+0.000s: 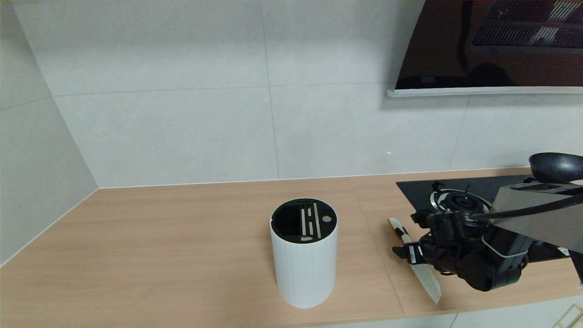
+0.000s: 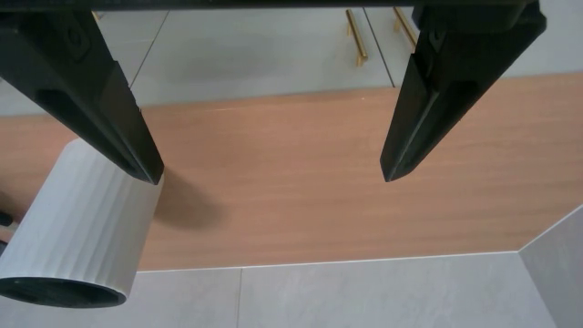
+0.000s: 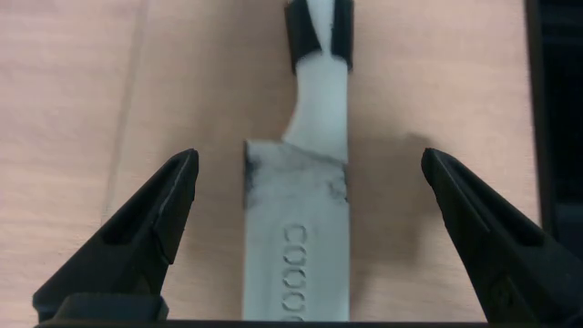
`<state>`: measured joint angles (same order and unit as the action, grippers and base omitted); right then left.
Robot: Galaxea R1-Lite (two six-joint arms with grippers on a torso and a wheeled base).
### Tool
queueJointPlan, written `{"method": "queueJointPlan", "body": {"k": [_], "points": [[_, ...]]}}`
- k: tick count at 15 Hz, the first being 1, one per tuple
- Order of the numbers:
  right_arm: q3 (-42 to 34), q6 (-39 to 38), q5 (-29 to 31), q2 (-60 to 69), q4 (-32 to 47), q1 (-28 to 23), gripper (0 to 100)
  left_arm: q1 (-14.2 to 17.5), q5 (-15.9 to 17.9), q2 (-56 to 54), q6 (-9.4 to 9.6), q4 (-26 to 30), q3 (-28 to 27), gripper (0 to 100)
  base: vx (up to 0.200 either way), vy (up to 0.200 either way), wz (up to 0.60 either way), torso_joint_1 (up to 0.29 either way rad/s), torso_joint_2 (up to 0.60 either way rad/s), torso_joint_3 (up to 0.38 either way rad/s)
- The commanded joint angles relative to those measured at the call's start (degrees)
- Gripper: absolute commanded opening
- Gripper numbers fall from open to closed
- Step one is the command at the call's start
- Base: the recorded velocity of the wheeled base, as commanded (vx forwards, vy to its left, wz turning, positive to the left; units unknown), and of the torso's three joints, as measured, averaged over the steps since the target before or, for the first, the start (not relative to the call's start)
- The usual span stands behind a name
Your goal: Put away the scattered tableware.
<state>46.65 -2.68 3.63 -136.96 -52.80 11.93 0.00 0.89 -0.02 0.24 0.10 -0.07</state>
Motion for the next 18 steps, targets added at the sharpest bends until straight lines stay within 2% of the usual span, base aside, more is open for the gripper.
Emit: {"method": "queueJointPlan", "body": {"k": [1, 8, 9, 18], "points": [[-0.42, -0.04, -0.03, 0.12, -0.2, 0.72, 100, -0.09, -0.01, 0.02, 0.02, -0.01, 0.07, 100, 0.0, 0.0, 0.0, 0.0, 0.0, 0.0], [-0.16, 0.13, 0.06, -1.29, -0.2, 0.81, 100, 0.0, -0.01, 0.02, 0.02, -0.01, 0.07, 100, 0.0, 0.0, 0.0, 0.0, 0.0, 0.0], [-0.16, 0.13, 0.06, -1.38, -0.2, 0.72, 0, 0.0, -0.01, 0.02, 0.02, -0.01, -0.01, 100, 0.0, 0.0, 0.0, 0.0, 0.0, 0.0], [0.1, -0.04, 1.38, 0.38, -0.2, 0.46, 0, 0.0, -0.01, 0.02, 0.02, -0.01, -0.01, 100, 0.0, 0.0, 0.0, 0.0, 0.0, 0.0]]}}
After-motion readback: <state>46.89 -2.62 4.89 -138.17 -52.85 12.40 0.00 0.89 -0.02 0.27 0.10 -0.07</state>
